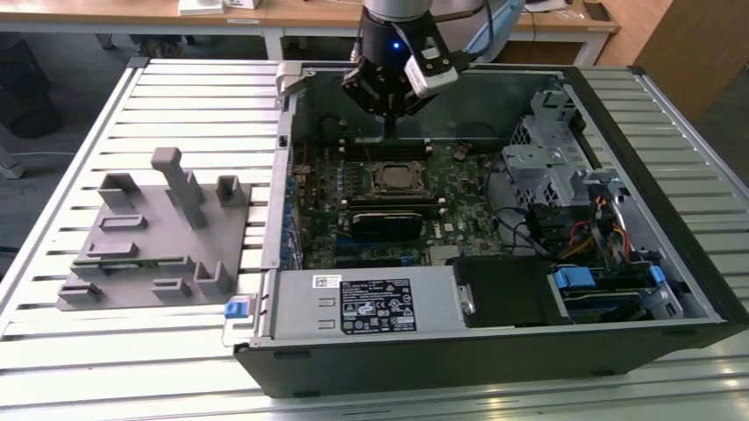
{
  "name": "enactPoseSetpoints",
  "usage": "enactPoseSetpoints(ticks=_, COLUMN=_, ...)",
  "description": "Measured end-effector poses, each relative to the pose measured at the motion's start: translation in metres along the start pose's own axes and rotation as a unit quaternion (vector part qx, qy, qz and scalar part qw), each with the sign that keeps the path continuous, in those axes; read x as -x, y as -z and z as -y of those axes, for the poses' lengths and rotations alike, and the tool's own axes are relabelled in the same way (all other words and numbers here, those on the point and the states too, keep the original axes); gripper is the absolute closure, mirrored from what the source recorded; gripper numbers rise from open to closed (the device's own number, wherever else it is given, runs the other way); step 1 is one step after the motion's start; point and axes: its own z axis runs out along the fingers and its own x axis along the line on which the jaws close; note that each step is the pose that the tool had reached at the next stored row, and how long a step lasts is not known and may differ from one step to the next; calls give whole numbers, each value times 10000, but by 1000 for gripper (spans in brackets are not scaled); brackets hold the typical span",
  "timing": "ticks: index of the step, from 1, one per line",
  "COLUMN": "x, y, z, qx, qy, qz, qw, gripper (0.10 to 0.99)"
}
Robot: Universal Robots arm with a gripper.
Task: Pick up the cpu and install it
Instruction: 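Install the first cpu locking lever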
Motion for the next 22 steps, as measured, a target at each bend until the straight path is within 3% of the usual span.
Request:
enactPoseSetpoints(ticks=8, x=-198, y=-40, z=19, qx=0, qy=2, qz=-2, qw=10000, gripper=980)
enactPoseSetpoints(ticks=22, x=-381, y=-89, z=37, qx=0, qy=12, qz=-2, qw=10000, gripper=980)
